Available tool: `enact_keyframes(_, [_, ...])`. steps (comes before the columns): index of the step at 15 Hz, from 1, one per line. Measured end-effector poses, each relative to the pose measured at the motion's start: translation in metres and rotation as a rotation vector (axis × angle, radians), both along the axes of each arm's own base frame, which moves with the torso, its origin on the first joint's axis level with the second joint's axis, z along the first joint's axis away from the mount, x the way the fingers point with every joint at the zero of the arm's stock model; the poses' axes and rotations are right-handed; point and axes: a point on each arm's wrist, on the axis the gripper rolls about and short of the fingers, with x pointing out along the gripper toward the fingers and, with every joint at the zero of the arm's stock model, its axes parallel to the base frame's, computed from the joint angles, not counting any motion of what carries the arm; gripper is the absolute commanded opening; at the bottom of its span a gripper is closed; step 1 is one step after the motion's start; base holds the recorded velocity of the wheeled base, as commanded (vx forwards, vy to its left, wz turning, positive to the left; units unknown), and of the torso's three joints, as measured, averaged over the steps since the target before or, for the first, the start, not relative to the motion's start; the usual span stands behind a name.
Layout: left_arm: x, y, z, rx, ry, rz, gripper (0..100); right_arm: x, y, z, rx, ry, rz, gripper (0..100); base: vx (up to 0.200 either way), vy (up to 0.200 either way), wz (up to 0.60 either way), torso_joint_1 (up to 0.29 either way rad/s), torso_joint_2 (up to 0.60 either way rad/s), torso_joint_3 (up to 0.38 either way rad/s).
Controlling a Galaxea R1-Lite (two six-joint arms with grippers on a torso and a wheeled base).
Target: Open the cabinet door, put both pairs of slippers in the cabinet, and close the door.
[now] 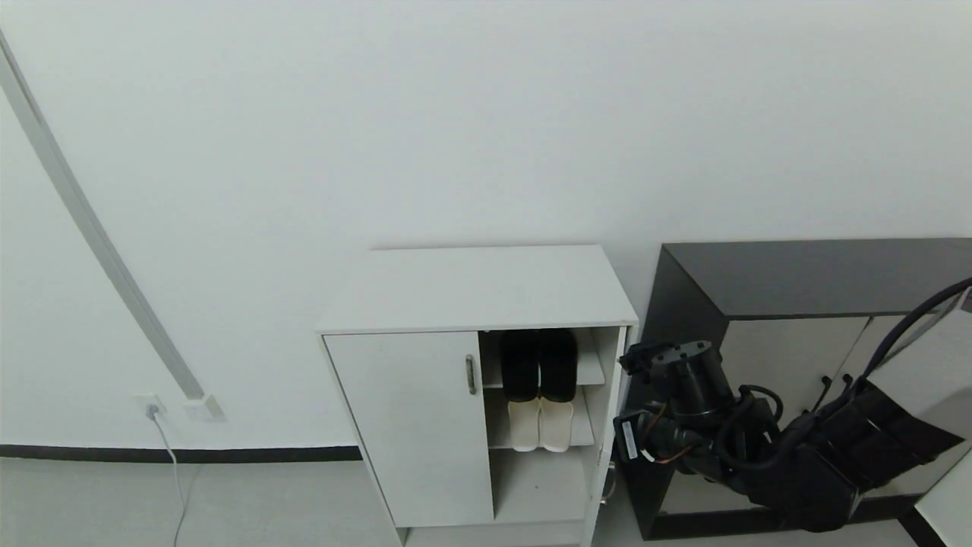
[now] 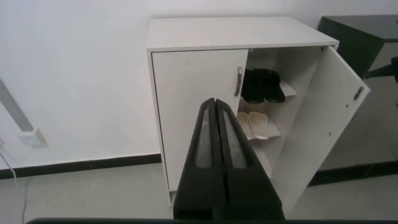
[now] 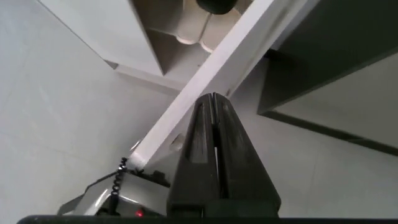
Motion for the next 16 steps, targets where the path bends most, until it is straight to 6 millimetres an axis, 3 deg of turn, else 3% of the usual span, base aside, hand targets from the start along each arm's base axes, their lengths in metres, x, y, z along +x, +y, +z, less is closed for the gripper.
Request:
enact_keyframes(6, [0.000,0.000,0.000,-0.001,-0.001,0.003,0,0.007,0.000,-0.018,0.011,-0.025,-0.004,0,0.000,0.000,0.00,0.000,0.00,0.000])
enact_keyframes(16, [0.000,0.000,0.000,-0.001,-0.001,0.003,0,0.030,0.022,-0.038,0.015,-0.059,0.019,0,0.000,0.000,0.00,0.000,0.00,0.000])
